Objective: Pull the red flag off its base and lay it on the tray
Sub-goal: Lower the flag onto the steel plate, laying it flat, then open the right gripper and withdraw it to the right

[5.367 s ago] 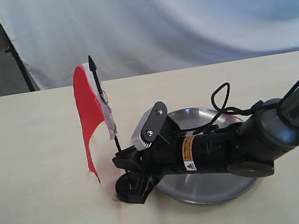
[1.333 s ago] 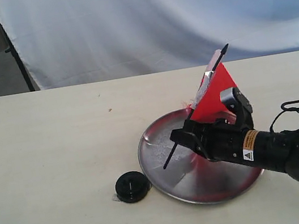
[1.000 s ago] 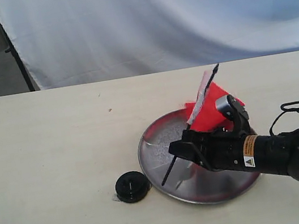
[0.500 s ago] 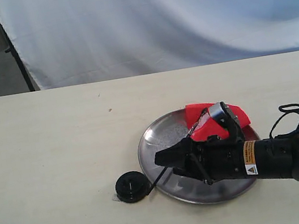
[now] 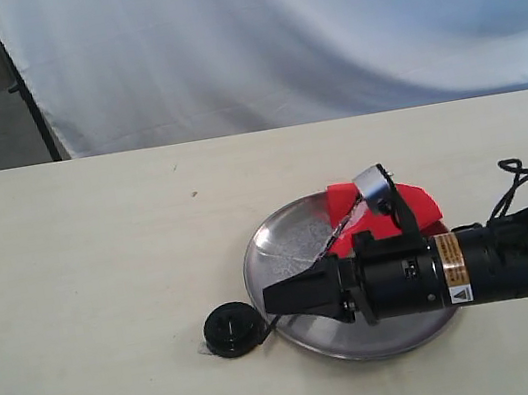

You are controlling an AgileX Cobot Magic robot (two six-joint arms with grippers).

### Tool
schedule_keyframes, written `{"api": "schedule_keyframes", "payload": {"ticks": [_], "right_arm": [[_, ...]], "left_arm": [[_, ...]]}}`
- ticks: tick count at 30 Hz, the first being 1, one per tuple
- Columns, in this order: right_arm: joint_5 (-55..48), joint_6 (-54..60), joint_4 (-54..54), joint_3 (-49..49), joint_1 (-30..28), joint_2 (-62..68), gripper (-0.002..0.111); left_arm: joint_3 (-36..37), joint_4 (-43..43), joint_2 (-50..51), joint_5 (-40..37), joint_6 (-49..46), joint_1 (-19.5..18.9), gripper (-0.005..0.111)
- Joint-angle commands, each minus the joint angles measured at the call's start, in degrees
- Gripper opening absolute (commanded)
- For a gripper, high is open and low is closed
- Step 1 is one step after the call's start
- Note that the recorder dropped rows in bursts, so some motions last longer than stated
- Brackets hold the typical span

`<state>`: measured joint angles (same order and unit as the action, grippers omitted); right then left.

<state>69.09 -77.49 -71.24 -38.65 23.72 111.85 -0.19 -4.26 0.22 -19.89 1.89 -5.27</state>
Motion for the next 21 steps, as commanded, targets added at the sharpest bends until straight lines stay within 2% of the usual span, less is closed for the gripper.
{"api": "schedule_keyframes", "payload": {"ticks": [1, 12, 18, 21], "right_arm": [[0.9, 5.2, 1.9, 2.7, -0.2, -6.9, 0.000], [0.9, 16.2, 19.7, 18.4, -0.2, -35.8, 0.000], [-25.6, 20.4, 27.7, 23.8, -0.2, -52.2, 0.000], [-30.8, 25.0, 31.9, 26.5, -0.2, -59.8, 0.000]], "left_arm": [[0.2, -0.4, -0.2, 0.2, -0.2, -0.2, 0.000], [0.2, -0.4, -0.2, 0.2, -0.2, -0.2, 0.000], [0.2, -0.4, -0.2, 0.2, -0.2, -0.2, 0.000], [0.2, -0.4, -0.2, 0.2, -0.2, -0.2, 0.000]]}}
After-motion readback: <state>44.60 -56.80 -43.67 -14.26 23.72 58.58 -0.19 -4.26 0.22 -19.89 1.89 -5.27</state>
